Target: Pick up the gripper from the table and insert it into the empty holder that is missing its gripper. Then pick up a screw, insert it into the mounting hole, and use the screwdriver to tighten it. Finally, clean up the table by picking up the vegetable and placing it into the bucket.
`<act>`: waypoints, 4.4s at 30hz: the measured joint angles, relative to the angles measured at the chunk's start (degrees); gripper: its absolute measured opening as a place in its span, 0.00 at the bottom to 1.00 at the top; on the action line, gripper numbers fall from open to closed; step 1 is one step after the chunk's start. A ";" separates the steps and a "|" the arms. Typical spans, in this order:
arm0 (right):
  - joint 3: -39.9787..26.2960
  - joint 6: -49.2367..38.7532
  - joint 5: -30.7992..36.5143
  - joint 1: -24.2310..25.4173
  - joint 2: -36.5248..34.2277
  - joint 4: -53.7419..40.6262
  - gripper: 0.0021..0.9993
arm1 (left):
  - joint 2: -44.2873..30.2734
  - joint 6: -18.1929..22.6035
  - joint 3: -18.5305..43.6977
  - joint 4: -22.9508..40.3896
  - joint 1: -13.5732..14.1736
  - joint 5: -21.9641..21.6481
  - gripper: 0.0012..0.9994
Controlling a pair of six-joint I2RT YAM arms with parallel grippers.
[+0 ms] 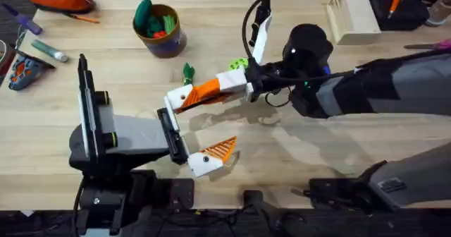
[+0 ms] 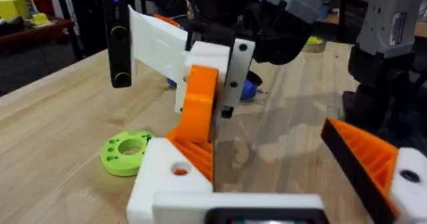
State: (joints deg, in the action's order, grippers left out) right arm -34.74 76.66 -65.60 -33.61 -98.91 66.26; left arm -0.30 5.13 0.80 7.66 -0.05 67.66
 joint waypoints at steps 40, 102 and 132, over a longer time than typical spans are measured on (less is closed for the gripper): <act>-0.38 -0.26 0.45 0.02 -0.12 0.56 0.25 | -0.01 0.00 0.00 0.07 -0.09 0.68 1.00; 5.53 0.02 15.83 -4.37 4.56 0.73 0.01 | 0.00 -1.22 0.00 -0.09 -0.50 -0.39 1.00; 7.36 0.02 19.29 -5.62 6.04 0.93 0.01 | -0.01 -1.27 0.00 0.00 -0.42 -0.12 1.00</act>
State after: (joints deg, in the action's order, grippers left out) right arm -27.38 76.69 -46.32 -39.22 -92.86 67.19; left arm -0.31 3.86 0.80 7.66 -0.47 67.54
